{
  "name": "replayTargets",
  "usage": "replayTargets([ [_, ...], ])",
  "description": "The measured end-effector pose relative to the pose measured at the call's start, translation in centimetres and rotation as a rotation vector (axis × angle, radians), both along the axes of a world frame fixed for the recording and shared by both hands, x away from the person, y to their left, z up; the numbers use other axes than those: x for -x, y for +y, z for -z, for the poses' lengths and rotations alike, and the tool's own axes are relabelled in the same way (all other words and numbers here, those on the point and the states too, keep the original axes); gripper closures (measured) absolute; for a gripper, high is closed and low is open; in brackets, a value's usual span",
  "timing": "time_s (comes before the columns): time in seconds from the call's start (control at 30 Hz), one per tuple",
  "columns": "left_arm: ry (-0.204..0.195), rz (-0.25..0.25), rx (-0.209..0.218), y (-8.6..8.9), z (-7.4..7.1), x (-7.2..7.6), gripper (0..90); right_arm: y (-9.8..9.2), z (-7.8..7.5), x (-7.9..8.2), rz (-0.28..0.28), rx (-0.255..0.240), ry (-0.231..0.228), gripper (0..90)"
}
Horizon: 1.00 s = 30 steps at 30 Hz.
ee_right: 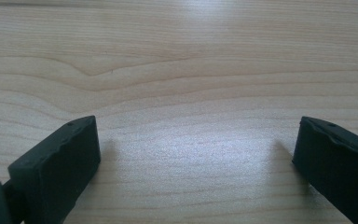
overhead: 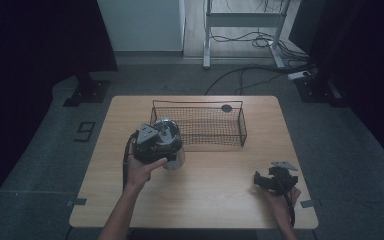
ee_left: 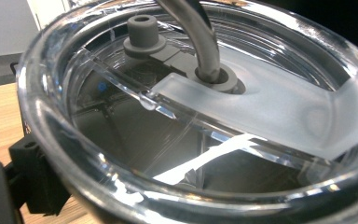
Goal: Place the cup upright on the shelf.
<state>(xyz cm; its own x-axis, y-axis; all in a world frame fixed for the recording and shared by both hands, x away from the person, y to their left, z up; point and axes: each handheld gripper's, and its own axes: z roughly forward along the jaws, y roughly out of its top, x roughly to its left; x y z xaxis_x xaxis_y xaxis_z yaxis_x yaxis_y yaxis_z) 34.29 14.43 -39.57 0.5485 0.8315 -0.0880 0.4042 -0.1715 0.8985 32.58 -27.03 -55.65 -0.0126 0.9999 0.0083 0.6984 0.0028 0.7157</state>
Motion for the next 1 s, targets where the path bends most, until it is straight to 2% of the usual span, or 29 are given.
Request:
replayTargets([
  [0.2,0.014,0.017,0.024,-0.1,-0.2,-0.4,3.5,0.0,0.0,0.0,0.001,-0.001,0.000,0.3],
  [0.37,0.003,0.010,0.008,-0.3,-0.4,-0.7,3.5,0.0,0.0,0.0,0.000,0.000,-0.001,0.3],
  [1.0,-0.002,0.016,0.006,-1.3,-1.7,-1.8,3.6,0.0,0.0,0.0,-0.003,0.002,0.004,0.2],
])
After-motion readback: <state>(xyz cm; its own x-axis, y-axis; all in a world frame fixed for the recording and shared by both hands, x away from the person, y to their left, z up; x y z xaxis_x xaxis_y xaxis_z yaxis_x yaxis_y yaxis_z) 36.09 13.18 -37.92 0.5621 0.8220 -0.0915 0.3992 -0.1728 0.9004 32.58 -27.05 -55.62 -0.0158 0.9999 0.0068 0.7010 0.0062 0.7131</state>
